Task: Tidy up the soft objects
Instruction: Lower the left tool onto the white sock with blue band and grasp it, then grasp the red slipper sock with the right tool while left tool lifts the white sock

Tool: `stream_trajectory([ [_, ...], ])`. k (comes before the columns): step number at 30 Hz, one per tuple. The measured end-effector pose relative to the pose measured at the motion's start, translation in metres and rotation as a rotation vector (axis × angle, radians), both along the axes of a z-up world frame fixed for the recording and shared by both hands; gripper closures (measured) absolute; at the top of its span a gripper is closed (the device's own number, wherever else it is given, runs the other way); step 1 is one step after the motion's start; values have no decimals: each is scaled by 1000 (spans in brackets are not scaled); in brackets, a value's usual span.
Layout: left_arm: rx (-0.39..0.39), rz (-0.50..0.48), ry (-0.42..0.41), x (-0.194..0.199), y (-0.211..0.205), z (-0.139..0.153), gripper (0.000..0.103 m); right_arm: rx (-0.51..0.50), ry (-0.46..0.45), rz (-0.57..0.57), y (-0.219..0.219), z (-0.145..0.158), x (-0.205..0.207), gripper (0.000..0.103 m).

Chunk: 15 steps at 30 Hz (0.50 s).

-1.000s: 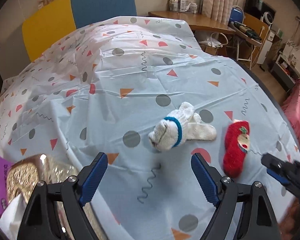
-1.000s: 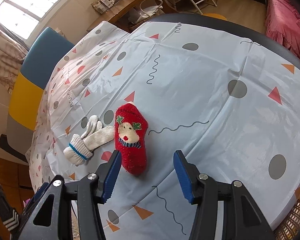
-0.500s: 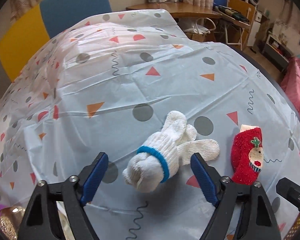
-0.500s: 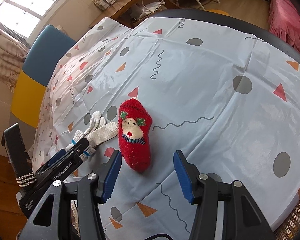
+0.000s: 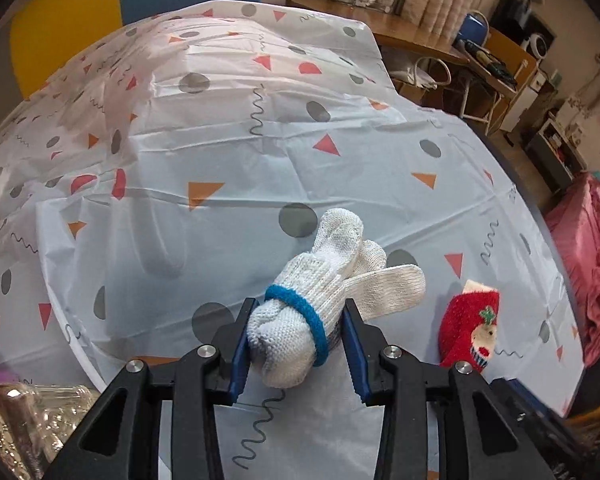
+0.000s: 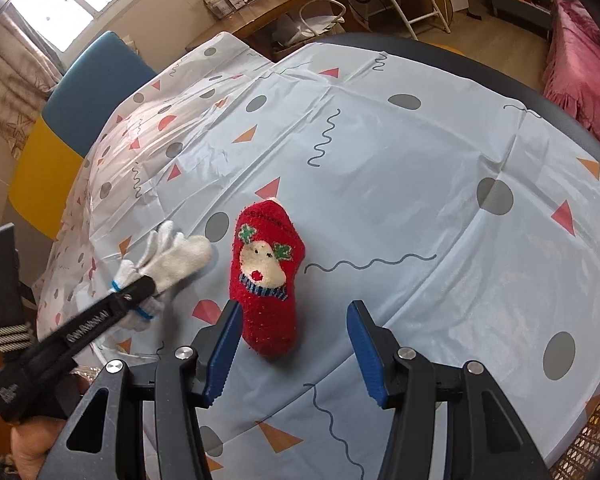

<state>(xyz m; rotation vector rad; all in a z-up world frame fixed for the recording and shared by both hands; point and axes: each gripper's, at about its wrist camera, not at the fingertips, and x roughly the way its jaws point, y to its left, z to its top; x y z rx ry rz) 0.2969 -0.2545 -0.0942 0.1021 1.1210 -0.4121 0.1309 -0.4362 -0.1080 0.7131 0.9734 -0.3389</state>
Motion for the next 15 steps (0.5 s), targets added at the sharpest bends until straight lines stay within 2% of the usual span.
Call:
stream_trajectory([
  [11,-16,166,-91,22,65,66,62,13,-13,70,5,-12,35,47],
  [15,-21,238,-108,30,102,84,62,-32,-11,123,13,-17,46,47],
])
